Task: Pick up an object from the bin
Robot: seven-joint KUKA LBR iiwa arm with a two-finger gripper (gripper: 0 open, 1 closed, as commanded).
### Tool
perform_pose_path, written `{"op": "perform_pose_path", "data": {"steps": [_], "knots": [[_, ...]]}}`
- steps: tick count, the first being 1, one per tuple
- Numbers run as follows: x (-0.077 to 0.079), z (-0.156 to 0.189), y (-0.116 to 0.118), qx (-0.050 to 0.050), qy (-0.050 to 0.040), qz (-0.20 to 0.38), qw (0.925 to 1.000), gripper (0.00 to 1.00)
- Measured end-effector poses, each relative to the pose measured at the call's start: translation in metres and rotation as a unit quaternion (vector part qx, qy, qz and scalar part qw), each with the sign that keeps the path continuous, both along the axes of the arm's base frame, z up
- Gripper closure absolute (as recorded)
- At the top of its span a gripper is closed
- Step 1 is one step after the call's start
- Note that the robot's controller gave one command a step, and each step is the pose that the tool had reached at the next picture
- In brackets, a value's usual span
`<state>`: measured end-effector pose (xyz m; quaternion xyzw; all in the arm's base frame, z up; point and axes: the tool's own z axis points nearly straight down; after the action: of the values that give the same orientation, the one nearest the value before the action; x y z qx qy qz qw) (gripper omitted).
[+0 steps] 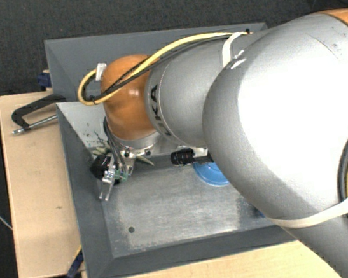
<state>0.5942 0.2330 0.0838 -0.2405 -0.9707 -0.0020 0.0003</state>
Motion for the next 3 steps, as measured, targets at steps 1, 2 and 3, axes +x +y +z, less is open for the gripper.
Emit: {"op": "perform_pose_path", "data": {"steps": [1,2,3], "knots": [[0.004,-0.009,0.003,0.000,0.0034,-0.016,0.9999,0.00],[0.008,-0.008,0.001,0.001,-0.0062,-0.019,0.9998,1.00],[0.010,0.032,0.003,0.001,-0.0038,-0.018,0.9998,1.00]]}}
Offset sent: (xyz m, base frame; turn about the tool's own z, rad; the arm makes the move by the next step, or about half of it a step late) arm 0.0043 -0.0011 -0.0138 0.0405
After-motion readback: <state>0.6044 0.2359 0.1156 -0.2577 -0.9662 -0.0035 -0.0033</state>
